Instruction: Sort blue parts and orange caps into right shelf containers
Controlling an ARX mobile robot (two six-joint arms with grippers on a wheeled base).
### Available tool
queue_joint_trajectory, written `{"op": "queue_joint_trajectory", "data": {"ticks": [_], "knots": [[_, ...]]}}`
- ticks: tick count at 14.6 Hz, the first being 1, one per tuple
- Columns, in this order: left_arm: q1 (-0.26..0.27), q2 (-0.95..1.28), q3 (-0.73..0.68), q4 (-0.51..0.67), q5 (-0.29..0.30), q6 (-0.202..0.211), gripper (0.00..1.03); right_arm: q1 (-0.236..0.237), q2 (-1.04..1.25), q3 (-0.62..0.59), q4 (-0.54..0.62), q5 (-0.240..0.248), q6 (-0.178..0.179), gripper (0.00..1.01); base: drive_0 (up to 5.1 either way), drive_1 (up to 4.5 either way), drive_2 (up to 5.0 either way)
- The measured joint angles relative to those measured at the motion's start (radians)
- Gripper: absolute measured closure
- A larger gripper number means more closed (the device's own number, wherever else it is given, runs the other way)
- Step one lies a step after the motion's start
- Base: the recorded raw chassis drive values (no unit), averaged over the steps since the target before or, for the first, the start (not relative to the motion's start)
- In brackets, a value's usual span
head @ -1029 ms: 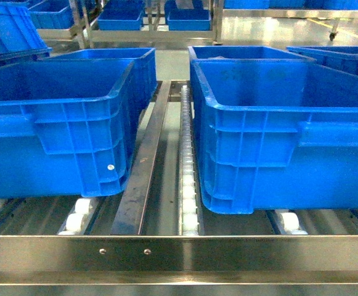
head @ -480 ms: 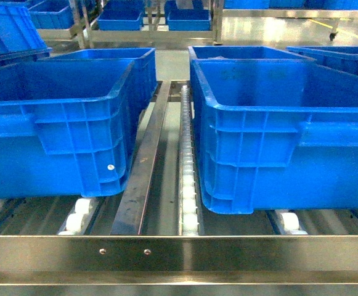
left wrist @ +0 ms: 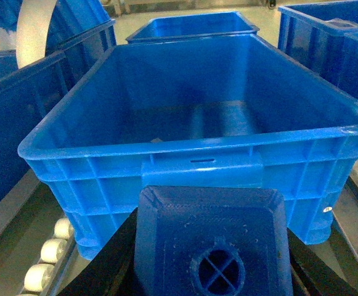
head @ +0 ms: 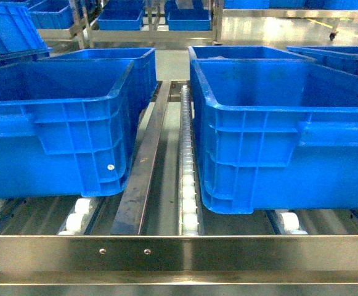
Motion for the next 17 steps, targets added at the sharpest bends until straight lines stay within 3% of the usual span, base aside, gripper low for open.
{"op": "queue_joint_trajectory", "data": {"ticks": [3,5,6,7,8,10,11,12,14,15,17], "knots": [[0.000,0.000,0.000,0.000,0.000,0.000,0.59,-0.040,0.169,0.159,0.061,-0.037,0.002,0.58,0.0,0.00,0.0],[0.000,0.000,0.000,0.000,0.000,0.000,0.59,-0.084,0.368,0.345,0.117,-0.043,-0.002,0.58,0.0,0.00,0.0],[0.000,0.000,0.000,0.000,0.000,0.000,0.59,-0.111,0.486,0.475,0.085,-0.068,0.018,0.52,0.0,0.00,0.0],[0.000,0.000,0.000,0.000,0.000,0.000,0.59,-0.131,0.603,0.600,0.039,-0.130,0.041,0.39,0.0,0.00,0.0],[0.000,0.000,0.000,0.000,0.000,0.000,0.59,-0.130,0.684,0.678,0.037,-0.109,0.041,0.26,0.0,0.00,0.0],[0.000,0.000,0.000,0.000,0.000,0.000,0.59,-0.120,0.608,0.589,0.090,-0.121,0.055,0.02,0.0,0.00,0.0],[-0.003,0.001,0.000,0.001,-0.019,0.000,0.59,-0.113,0.492,0.492,0.106,-0.126,0.056,0.03,0.0,0.00,0.0],[-0.035,0.063,0.041,0.018,-0.174,-0.022,0.59,-0.109,0.348,0.340,0.132,-0.136,0.034,0.03,0.0,0.00,0.0],[-0.045,0.259,0.230,0.080,-0.132,-0.027,0.59,-0.081,0.210,0.135,0.023,-0.104,0.039,0.03,0.0,0.00,0.0],[-0.041,0.373,0.352,0.117,-0.117,-0.026,0.59,-0.042,0.154,0.098,0.027,-0.090,0.041,0.03,0.0,0.00,0.0],[-0.027,0.552,0.564,0.080,-0.068,-0.051,0.55,0.005,0.110,0.103,0.035,-0.075,0.057,0.03,0.0,0.00,0.0]]}}
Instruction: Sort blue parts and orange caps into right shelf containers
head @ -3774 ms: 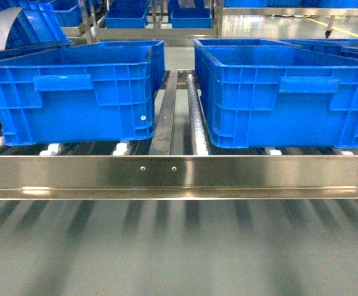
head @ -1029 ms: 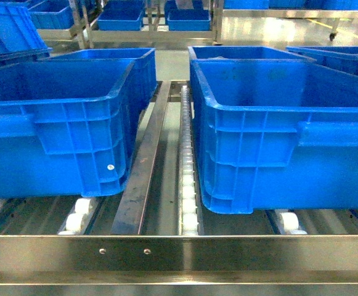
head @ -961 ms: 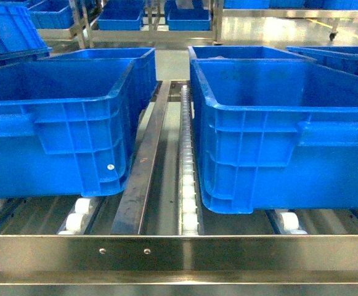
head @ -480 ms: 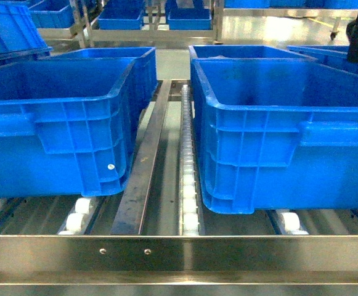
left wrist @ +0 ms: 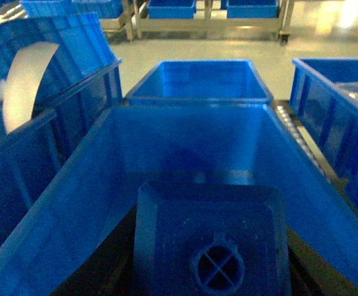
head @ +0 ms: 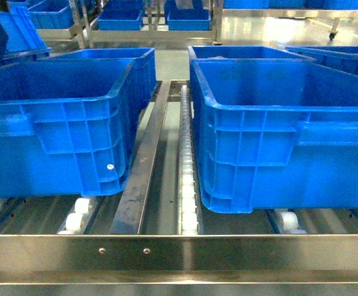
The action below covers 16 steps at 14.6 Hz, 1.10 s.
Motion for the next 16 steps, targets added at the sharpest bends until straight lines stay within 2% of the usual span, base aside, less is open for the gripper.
{"op": "queue_joint_trajectory", "data": {"ticks": [1,2,3,4,5,6,7,8,10,13,14,15,16], "knots": [[0.001,0.080,0.092,-0.001,-0.005,0.006,0.45,0.018,0.000,0.003,-0.001,0.009,0.004,0.03,0.0,0.00,0.0],[-0.005,0.123,0.154,-0.003,-0.035,0.010,0.34,0.025,0.002,0.003,-0.016,0.013,0.016,0.03,0.0,0.00,0.0],[-0.018,0.110,0.139,0.020,-0.052,0.023,0.25,0.024,0.002,0.002,-0.006,0.015,0.021,0.03,0.0,0.00,0.0],[-0.048,0.030,0.060,0.066,-0.060,0.051,0.12,0.019,0.000,0.002,0.000,0.019,0.035,0.03,0.0,0.00,0.0],[-0.064,-0.153,-0.111,0.107,-0.032,0.030,0.05,0.010,0.003,-0.019,0.022,0.016,0.060,0.03,0.0,0.00,0.0],[-0.030,-0.225,-0.226,0.163,-0.037,0.010,0.07,0.009,0.016,-0.030,0.043,0.012,0.071,0.03,0.0,0.00,0.0],[0.026,-0.254,-0.333,0.232,0.073,-0.021,0.19,0.010,0.043,-0.063,0.172,0.056,0.058,0.11,0.0,0.00,0.0],[0.044,-0.274,-0.423,0.251,0.114,-0.034,0.32,-0.012,0.010,-0.117,0.214,0.071,0.038,0.26,0.0,0.00,0.0],[0.019,-0.365,-0.545,0.288,0.153,-0.047,0.58,-0.055,-0.095,-0.180,0.179,0.044,0.026,0.52,0.0,0.00,0.0],[0.028,-0.489,-0.680,0.292,0.145,-0.049,0.96,-0.097,-0.230,-0.246,0.119,-0.005,0.021,0.90,0.0,0.00,0.0],[0.027,-0.524,-0.715,0.286,0.146,-0.051,1.01,-0.110,-0.233,-0.278,0.158,-0.014,0.018,0.99,0.0,0.00,0.0],[0.026,-0.576,-0.741,0.277,0.148,-0.051,1.01,-0.151,-0.275,-0.306,0.092,-0.068,0.017,0.99,0.0,0.00,0.0],[0.026,-0.618,-0.766,0.264,0.148,-0.051,1.01,-0.197,-0.340,-0.317,0.053,-0.096,0.017,0.99,0.0,0.00,0.0]]}}
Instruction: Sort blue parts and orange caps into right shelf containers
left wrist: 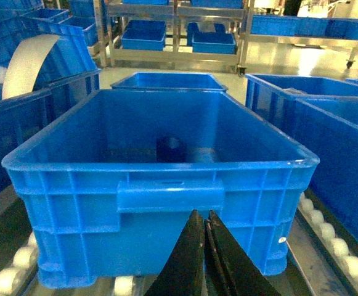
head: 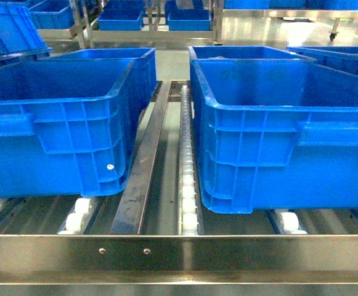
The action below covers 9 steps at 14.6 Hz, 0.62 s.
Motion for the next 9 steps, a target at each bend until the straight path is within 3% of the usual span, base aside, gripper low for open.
{"op": "queue_joint_trajectory", "data": {"ticks": [6,7,9], "knots": [[0.000,-0.251,-0.110,-0.147,0.000,0.000,1.01,-0.006,-0.294,-0.005,-0.257,-0.008,0.000,0.99,0.0,0.00,0.0],[0.000,-0.269,-0.151,-0.121,0.000,0.000,1.01,-0.006,-0.349,-0.005,-0.311,-0.008,0.000,0.99,0.0,0.00,0.0],[0.000,-0.369,-0.152,-0.212,0.000,0.000,1.01,-0.006,-0.426,-0.005,-0.383,-0.008,0.000,0.99,0.0,0.00,0.0]]}}
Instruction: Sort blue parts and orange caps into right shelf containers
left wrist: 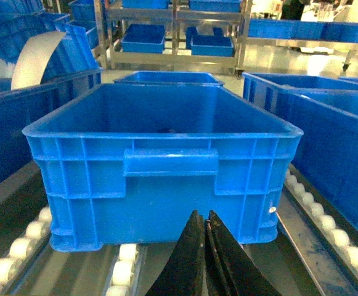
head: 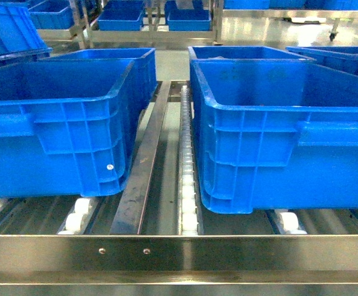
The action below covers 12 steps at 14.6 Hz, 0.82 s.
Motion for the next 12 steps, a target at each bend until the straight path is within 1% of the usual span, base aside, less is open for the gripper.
{"op": "queue_joint_trajectory", "data": {"ticks": [4,9,10,11,12], "knots": [[0.000,-0.167,0.000,-0.160,0.000,0.000,1.01,0.000,-0.109,0.000,-0.106,0.000,0.000,0.99,0.0,0.00,0.0],[0.000,-0.332,0.000,-0.316,0.000,0.000,1.01,0.000,-0.211,0.000,-0.210,0.000,0.000,0.99,0.0,0.00,0.0],[0.000,-0.353,0.000,-0.339,0.000,0.000,1.01,0.000,-0.309,0.000,-0.362,-0.004,0.000,0.99,0.0,0.00,0.0],[0.000,-0.373,0.000,-0.358,0.001,0.000,1.01,0.004,-0.374,0.000,-0.363,-0.002,0.000,0.99,0.0,0.00,0.0],[0.000,-0.394,0.000,-0.377,0.001,0.000,1.01,0.004,-0.372,0.002,-0.375,-0.002,0.000,0.99,0.0,0.00,0.0]]}}
